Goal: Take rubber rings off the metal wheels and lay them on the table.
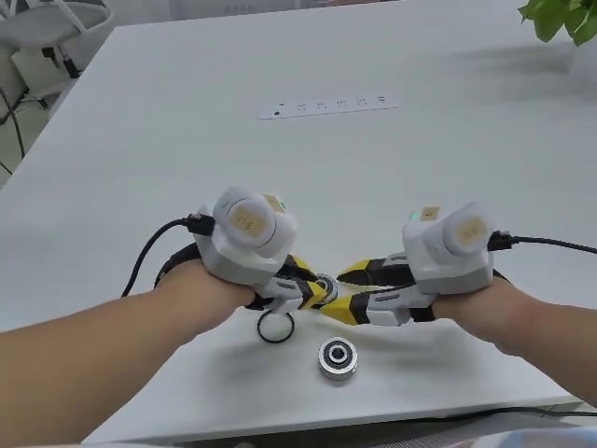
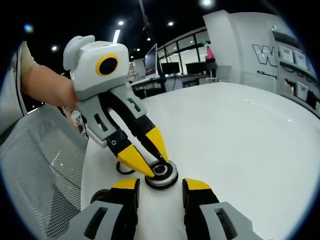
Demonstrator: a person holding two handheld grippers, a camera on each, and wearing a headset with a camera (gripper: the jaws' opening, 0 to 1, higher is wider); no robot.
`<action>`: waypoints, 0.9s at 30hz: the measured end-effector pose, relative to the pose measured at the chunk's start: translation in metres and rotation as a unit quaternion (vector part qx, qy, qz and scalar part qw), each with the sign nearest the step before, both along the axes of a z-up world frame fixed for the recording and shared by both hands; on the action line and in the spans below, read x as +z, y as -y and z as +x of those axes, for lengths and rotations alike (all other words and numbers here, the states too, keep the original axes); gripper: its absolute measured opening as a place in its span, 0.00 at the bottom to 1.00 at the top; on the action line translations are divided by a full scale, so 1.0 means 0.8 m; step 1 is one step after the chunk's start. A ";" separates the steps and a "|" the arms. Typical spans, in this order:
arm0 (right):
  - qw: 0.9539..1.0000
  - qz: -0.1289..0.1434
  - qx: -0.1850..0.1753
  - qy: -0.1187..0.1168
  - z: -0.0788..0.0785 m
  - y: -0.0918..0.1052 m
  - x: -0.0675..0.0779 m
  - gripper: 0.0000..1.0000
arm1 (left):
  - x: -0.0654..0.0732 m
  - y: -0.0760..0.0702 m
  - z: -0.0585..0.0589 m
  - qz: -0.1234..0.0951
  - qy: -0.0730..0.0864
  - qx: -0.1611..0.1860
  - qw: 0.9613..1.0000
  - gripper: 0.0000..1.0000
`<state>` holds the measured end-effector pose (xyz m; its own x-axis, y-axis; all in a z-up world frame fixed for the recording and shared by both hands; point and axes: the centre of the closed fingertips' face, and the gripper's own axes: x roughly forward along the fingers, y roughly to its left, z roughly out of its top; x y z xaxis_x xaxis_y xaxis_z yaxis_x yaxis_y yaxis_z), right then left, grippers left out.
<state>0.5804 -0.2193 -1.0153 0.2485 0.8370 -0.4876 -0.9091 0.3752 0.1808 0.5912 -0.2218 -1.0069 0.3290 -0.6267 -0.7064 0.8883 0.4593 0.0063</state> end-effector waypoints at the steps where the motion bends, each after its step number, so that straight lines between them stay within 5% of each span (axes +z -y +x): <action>1: 1.000 -0.002 -0.001 0.005 0.001 -0.002 0.000 0.32 | 0.000 0.000 0.000 0.000 0.000 0.001 1.000 0.14; 16: 1.000 -0.011 -0.006 0.028 0.006 -0.010 -0.004 0.30 | 0.000 -0.001 0.001 0.000 0.001 0.011 1.000 0.14; 27: 0.999 -0.021 -0.006 0.024 0.004 -0.001 -0.008 0.24 | 0.000 -0.001 0.001 0.000 0.002 0.011 1.000 0.13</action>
